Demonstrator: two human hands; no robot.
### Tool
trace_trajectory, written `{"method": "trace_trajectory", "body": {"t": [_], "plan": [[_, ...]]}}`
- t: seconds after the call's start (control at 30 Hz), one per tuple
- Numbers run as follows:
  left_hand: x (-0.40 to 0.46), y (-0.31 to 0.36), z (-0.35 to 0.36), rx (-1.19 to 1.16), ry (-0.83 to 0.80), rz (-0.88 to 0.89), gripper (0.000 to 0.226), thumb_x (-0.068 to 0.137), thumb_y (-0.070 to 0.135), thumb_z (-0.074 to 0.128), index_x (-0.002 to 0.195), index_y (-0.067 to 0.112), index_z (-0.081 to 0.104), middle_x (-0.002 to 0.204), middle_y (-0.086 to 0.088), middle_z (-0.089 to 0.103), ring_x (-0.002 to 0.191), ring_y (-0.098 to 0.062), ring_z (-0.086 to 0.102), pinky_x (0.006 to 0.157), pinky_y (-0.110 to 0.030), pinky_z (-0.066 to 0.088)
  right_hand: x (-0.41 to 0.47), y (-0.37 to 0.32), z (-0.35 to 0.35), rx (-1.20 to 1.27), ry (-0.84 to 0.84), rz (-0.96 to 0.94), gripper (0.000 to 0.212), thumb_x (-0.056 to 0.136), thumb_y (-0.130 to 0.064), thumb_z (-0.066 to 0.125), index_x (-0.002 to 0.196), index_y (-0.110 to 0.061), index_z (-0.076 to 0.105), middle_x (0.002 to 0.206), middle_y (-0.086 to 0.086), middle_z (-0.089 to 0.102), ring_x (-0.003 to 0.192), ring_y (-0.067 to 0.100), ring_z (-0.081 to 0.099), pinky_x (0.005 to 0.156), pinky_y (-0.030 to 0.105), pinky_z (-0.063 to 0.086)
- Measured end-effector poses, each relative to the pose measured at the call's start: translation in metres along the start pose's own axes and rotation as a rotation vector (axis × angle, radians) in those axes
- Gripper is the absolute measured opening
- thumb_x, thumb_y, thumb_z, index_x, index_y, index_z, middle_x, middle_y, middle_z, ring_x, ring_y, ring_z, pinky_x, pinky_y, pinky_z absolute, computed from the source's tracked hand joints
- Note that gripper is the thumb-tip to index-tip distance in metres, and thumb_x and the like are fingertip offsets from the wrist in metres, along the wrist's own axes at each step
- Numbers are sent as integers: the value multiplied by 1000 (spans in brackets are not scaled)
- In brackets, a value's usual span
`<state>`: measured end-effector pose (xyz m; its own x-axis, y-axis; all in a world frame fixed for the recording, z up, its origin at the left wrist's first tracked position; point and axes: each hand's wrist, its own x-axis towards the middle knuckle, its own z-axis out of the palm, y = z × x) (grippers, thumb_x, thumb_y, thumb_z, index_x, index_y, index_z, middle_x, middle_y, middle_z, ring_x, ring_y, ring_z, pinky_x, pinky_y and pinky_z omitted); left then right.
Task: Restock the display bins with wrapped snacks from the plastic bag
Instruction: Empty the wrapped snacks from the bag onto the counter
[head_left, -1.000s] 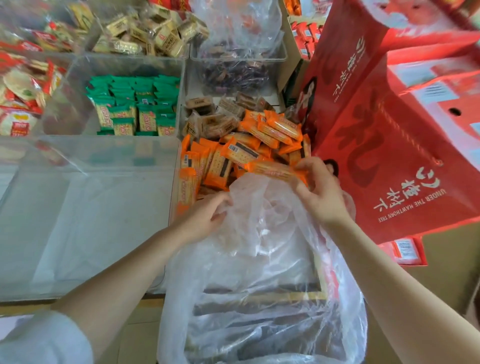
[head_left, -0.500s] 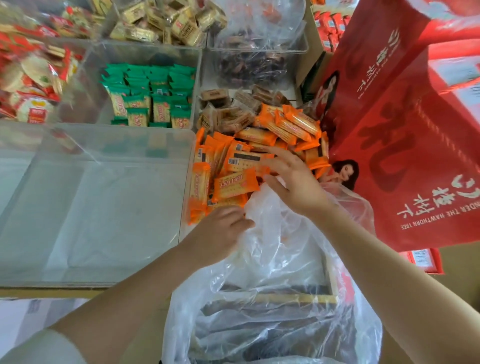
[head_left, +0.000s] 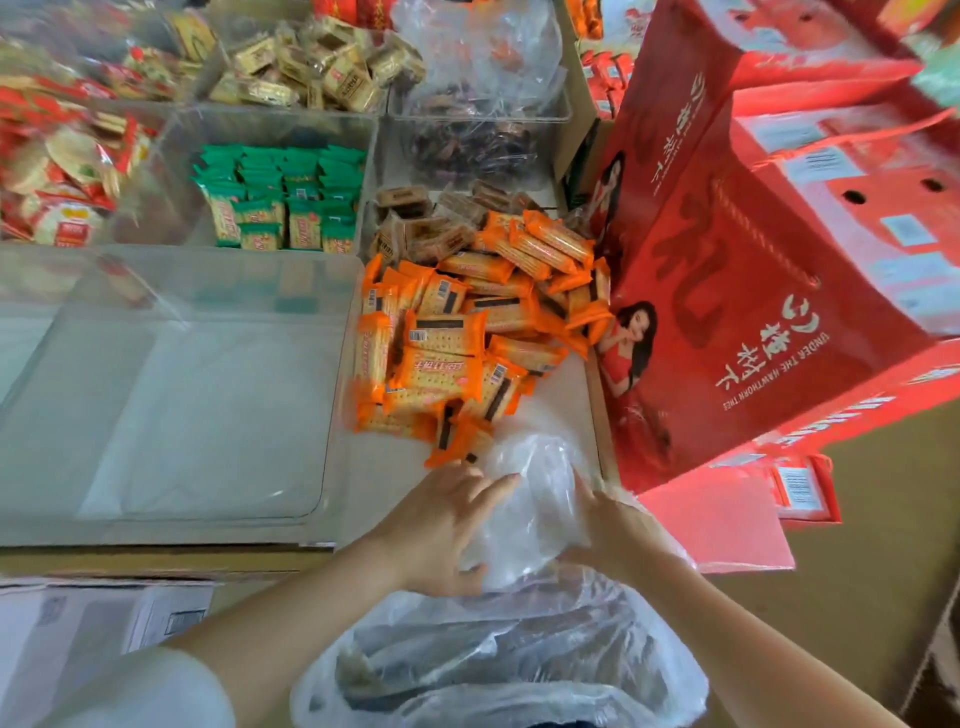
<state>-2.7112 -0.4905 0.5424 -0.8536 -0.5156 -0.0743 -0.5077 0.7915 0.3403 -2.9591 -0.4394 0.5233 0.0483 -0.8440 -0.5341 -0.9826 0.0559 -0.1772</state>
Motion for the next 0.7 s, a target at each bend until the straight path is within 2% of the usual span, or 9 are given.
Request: {"method": "trace_trajectory", "body": {"t": [0.1,0.2,0.27,0.33,0.43,0.5,0.57,0.63,0.7], "plan": [[-18,4,23,150,-121,-139,98,75,58,50,144,23,-11,112,-8,54,99,-26,51,90,-35,42,-9,1,-1,-40,-42,87,68,89,-42,56,145,-34,18,136,7,47,115,28,53,87,35,44],[-21,8,32,137,-216,-319,87,84,41,56,149,21,2,119,-6,55,101,-26,55,83,-35,44,-14,7,-5,109,-38,257,46,93,-15,44,137,-27,44,119,10,60,104,30,59,81,33,45],[-15,14,28,8,-167,-408,69,81,33,61,142,25,29,118,-2,58,102,-25,57,78,-33,46,-15,6,-8,662,59,378,42,88,3,38,123,-8,59,92,12,66,80,26,61,66,29,47],[-6,21,18,-304,-9,-548,57,79,25,64,133,28,44,112,-2,62,96,-24,58,71,-28,45,-16,0,-13,1330,131,430,43,84,14,33,116,2,60,75,11,64,60,19,60,53,26,48],[4,29,-7,-864,287,-657,63,78,21,59,135,37,38,122,1,58,106,-15,56,82,-22,41,-31,-21,-32,1897,58,219,41,89,12,40,126,-1,47,91,16,66,74,23,66,59,28,57],[2,31,-26,-1189,356,-596,69,71,37,57,136,39,32,140,7,43,128,-9,41,103,-25,33,-40,-35,-45,1948,4,11,48,83,9,49,130,4,43,107,21,60,90,28,63,74,30,57],[-5,37,-44,-1312,284,-507,88,71,45,62,145,29,18,148,16,19,135,4,16,106,-19,21,-48,-50,-56,1902,-30,-118,56,70,-3,58,125,1,47,105,21,60,91,27,63,77,32,52],[-13,40,-54,-1085,204,-476,108,73,40,76,147,27,-2,143,22,6,129,10,7,97,-9,18,-53,-71,-62,1757,-38,-157,73,48,-26,76,115,-9,50,100,13,61,91,24,60,78,34,41],[-19,36,-57,-866,220,-453,114,68,36,81,147,24,0,147,16,14,135,-1,20,97,-12,30,-56,-94,-67,1593,-26,-169,92,41,-40,75,124,-14,45,104,8,62,99,22,56,85,36,34]]}}
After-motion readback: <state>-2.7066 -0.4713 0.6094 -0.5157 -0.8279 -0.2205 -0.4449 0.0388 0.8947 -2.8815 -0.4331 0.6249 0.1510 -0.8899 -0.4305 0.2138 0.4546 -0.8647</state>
